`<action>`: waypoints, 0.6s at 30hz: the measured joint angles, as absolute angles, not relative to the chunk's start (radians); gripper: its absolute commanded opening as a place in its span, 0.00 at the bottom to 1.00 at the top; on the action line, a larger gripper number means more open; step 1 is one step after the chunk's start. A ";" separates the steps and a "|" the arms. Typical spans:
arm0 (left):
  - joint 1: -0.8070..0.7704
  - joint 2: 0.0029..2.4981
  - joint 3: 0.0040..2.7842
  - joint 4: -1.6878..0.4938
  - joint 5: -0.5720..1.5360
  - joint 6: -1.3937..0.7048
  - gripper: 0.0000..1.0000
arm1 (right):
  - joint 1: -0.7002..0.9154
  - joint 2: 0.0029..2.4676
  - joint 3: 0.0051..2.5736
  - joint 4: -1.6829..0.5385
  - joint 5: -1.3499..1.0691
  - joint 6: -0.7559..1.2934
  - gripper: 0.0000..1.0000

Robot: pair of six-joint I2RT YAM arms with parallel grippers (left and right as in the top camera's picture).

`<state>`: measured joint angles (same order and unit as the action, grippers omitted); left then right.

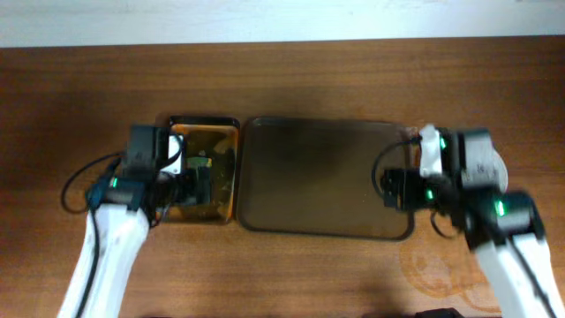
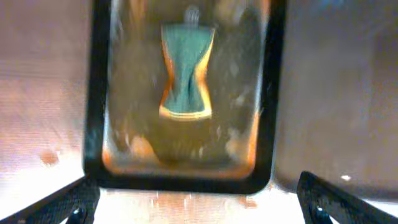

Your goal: Clean dirty plates on tray and stack at the side

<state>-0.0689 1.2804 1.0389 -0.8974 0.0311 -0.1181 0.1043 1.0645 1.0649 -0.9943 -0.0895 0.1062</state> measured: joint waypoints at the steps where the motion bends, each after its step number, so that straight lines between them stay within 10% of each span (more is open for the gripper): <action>1: -0.069 1.200 1.000 -0.860 0.029 -0.113 1.00 | 0.105 0.981 1.006 -0.986 -0.087 0.106 0.98; 7: -0.069 0.749 0.832 -0.807 0.030 -0.105 1.00 | 0.106 0.669 0.882 -0.991 -0.076 0.106 0.98; 18: -0.069 0.711 0.832 -0.806 0.030 -0.105 1.00 | 0.109 0.697 0.880 -0.992 -0.072 0.105 0.99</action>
